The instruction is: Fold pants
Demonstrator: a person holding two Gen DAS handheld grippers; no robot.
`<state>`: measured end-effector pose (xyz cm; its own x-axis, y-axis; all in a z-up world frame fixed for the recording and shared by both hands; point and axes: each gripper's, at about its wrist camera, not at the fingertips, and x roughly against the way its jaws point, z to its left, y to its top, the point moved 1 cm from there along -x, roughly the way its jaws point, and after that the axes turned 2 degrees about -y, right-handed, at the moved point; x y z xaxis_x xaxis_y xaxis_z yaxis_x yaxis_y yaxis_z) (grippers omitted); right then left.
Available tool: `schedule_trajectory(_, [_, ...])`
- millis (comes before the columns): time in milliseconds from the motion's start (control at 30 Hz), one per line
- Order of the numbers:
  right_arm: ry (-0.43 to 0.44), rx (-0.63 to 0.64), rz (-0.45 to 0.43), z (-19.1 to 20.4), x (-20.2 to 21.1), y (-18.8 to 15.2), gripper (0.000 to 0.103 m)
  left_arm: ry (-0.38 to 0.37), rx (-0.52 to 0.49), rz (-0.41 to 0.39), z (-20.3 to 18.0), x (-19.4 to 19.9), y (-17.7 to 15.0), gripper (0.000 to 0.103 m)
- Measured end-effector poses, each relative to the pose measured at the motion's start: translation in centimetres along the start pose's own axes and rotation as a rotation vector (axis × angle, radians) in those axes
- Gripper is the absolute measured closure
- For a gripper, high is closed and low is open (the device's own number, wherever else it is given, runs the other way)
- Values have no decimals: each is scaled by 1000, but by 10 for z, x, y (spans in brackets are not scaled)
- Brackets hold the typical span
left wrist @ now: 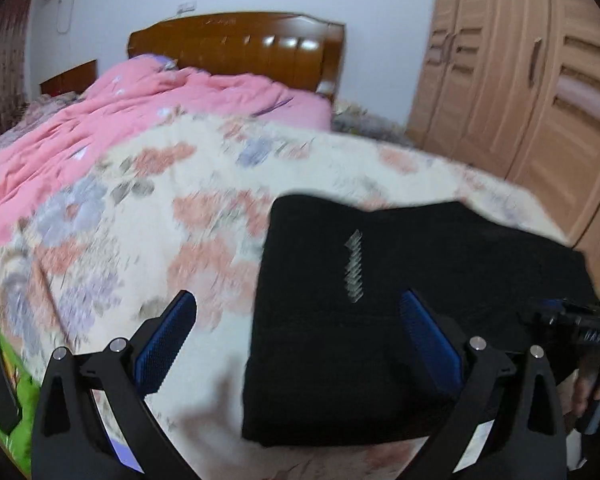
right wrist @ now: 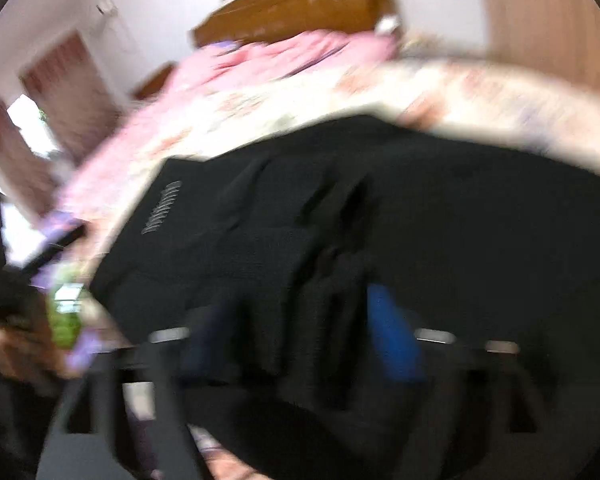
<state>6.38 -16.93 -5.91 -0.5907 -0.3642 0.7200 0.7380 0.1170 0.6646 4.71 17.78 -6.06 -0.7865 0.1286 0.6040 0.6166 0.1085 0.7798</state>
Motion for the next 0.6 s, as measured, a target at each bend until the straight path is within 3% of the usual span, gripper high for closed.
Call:
schedule_trajectory(67, [-36, 124, -119, 25, 19, 10, 20, -47, -8, 22, -3, -11, 7, 2])
schedule_trajectory(100, [-32, 205, -127, 43, 20, 12, 20, -72, 2, 54, -5, -22, 6, 2])
schedule_trajectory(133, [-32, 272, -119, 59, 16, 13, 23, -93, 10, 75, -7, -31, 3, 2])
schedule_trajectory(200, [1, 402, -65, 91, -3, 4, 42, -106, 7, 95, -14, -43, -10, 2])
schedule_trajectory(267, [-51, 471, -15, 101, -26, -9, 44, -46, -58, 98, -24, -52, -26, 2])
schedule_trajectory(300, [-75, 493, 8, 99, -39, -17, 43, 13, -126, 94, -32, -57, -36, 1])
schedule_trajectory(333, [-56, 505, -49, 93, -39, -24, 43, 28, -152, 80, -34, -60, -41, 1])
schedule_trajectory(400, [-10, 487, -52, 84, -39, -27, 42, 10, -136, 69, -30, -60, -42, 1])
schedule_trajectory(467, [30, 457, 10, 83, -36, -14, 40, 14, -125, 123, -27, -54, -27, 3])
schedule_trajectory(600, [28, 463, -45, 78, -13, 19, 33, -164, -22, 18, -20, -20, 30, 2])
